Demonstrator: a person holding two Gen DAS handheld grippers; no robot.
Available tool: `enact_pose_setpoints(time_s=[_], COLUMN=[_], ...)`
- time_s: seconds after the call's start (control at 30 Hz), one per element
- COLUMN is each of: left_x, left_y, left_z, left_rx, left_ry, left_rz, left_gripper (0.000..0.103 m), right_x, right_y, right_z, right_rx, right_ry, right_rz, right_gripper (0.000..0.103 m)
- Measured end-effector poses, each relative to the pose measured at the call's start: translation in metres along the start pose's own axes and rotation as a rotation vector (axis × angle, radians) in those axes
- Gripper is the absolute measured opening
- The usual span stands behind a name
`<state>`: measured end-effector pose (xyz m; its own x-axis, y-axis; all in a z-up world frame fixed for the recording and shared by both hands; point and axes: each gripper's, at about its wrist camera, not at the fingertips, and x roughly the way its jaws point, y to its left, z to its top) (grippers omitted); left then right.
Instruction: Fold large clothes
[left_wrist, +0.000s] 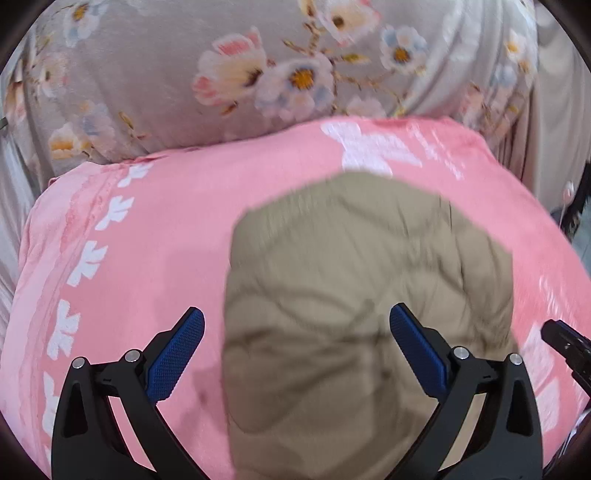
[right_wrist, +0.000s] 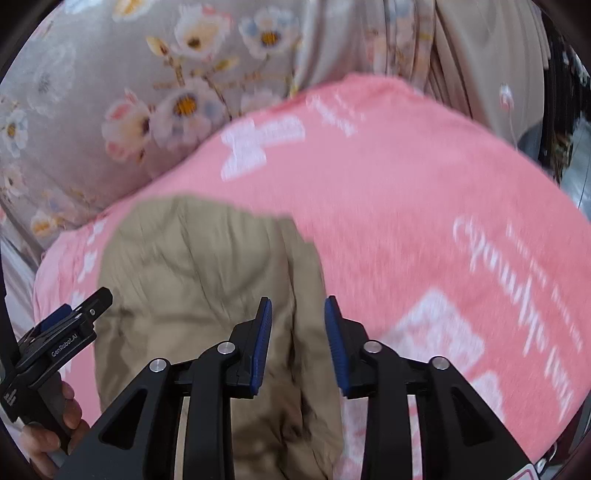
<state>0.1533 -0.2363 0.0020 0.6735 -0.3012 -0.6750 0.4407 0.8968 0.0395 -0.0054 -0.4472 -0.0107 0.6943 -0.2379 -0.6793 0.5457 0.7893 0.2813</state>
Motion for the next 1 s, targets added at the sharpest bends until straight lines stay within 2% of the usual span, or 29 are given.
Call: enact_pose_setpoints(time_s=[0.1,0.2,0.3,0.43,0.5,1.0], left_x=[0.011,0.034,0.064,0.08,0.087,0.105], left_y=[-0.004,-0.015,-0.022,-0.022,-0.026,-0.041], left_z=[0.032,0.047,0.045,0.034,0.03,0.014], left_rx=[-0.024,-0.019,-0.025,-0.045,-0.035,0.025], left_ry=[-0.004,0.005,0.045,0.06,0.056,0.017], left_rz=[0.002,0.054,0.089,0.077,0.084,0.145], left_gripper=[0.098,0.098,0.098,0.098,0.098,0.098], right_x=[0.01,0.047,0.092,0.126,0.132,0.152], right_y=[0.028,0.055,0.075,0.079,0.076,0.076], right_z=[0.022,0.03,0.025,0.009,0.005,-0.012], right_rx=[-0.076,-0.118,-0.164,-0.188,-0.135,-0.119], right_ry=[-0.052,-0.015,0.033,0.067,0.031,0.012], right_rz=[0.027,0.033,-0.029,-0.064,-0.053,-0.067], right_gripper=[0.031,0.031,0.031,0.031,0.031,0.031])
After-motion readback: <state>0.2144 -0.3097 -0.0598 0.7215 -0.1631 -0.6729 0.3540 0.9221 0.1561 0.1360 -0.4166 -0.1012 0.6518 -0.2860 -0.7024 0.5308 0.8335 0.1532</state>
